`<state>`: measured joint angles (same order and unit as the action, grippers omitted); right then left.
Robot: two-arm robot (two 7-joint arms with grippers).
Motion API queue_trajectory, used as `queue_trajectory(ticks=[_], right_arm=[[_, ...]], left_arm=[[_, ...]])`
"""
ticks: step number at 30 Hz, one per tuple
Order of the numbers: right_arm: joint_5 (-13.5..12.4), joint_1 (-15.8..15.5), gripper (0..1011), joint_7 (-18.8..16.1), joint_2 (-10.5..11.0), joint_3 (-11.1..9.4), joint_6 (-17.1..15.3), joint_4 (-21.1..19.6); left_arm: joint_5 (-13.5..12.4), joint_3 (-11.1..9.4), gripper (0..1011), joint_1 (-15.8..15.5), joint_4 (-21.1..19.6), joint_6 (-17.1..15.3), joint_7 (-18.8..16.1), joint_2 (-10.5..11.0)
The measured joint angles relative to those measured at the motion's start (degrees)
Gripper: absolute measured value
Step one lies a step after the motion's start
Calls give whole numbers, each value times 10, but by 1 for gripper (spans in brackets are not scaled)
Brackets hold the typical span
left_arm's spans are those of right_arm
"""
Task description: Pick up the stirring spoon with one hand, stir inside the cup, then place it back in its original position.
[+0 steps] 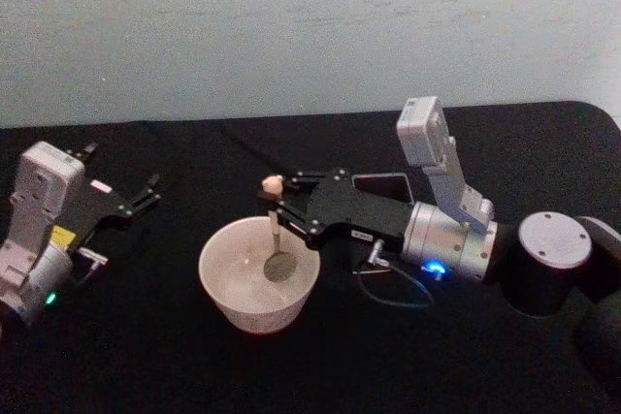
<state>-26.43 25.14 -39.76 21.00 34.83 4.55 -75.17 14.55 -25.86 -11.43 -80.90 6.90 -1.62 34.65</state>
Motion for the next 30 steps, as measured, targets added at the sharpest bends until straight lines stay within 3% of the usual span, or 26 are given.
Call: queue_trajectory(ticks=[9,15,30], right_arm=[[-15,-23,215,-11,21,-1,-6,-35],[-18,-27,215,-17,24,7,-7,-43],[-13,5,215,-21,-9,30,-5,-8]], left_arm=[[0,0,1001,0,0,0,0,0],[0,0,1001,0,0,0,0,0],[0,0,1001,0,0,0,0,0]])
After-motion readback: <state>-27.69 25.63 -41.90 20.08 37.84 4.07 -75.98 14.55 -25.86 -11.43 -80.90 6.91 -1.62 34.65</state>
